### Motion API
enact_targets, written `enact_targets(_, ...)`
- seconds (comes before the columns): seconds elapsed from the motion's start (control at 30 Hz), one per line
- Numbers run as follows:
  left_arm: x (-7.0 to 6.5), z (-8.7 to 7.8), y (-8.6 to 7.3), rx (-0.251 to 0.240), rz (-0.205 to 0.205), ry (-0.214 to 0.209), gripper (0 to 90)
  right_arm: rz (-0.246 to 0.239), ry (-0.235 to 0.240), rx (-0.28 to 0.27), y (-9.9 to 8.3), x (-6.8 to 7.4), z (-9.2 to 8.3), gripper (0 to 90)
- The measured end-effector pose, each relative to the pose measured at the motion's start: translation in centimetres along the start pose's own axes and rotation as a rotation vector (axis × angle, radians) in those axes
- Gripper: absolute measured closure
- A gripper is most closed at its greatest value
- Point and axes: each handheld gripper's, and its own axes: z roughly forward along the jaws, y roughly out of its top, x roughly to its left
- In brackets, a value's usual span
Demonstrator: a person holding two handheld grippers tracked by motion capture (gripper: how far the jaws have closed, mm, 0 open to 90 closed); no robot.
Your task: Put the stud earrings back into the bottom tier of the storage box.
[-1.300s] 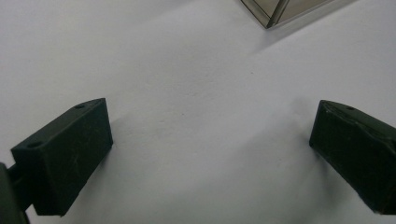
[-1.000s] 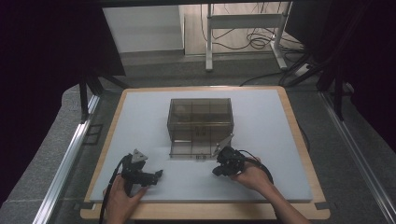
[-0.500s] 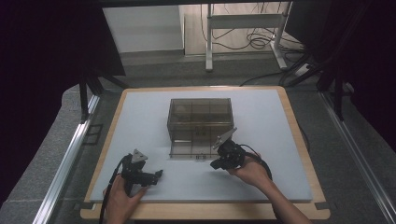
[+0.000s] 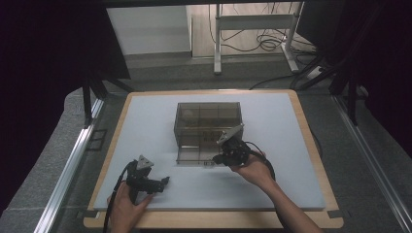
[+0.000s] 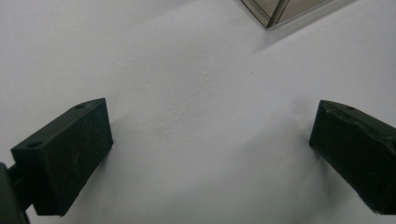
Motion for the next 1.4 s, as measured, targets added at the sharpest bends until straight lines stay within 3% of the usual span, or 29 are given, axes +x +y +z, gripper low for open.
enact_targets(0.43, 0.0, 0.0, 0.0, 0.004, 0.001, -0.001, 0.0, 0.011, -0.042, -0.04, 1.3, -1.3, 1.9, 86.8)
enact_targets(0.9, 0.0, 0.0, 0.0, 0.004, 0.001, -0.001, 0.0, 0.025, -0.083, -0.024, 1.1, -2.4, 4.9, 86.6)
enact_targets(1.4, 0.0, 0.0, 0.0, 0.003, -0.001, 0.0, 0.0, 0.037, -0.094, -0.012, 0.6, -2.9, 6.1, 82.3)
